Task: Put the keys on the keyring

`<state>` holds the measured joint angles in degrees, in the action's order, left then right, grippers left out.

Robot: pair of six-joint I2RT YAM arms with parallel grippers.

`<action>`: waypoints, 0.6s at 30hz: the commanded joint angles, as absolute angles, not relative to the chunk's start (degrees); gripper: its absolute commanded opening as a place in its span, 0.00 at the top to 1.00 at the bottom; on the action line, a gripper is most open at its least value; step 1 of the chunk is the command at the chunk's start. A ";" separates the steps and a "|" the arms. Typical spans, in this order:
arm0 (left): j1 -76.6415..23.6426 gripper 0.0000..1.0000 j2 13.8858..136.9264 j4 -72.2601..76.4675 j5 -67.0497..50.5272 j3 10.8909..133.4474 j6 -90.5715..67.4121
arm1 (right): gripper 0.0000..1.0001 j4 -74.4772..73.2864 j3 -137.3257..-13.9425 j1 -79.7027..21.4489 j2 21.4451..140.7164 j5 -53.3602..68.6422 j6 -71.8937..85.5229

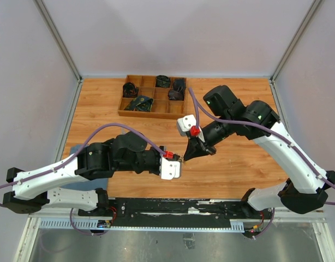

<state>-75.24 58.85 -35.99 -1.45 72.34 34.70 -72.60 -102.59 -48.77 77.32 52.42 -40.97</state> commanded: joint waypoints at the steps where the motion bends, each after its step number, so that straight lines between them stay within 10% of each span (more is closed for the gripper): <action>1: -75.67 0.99 58.62 -31.55 -1.34 75.32 35.26 | 0.99 -74.39 -103.73 -50.01 77.40 52.94 -42.01; 18: -71.04 1.00 54.46 -24.31 6.08 64.60 24.48 | 0.99 -54.51 -84.00 -44.40 63.84 29.42 -19.70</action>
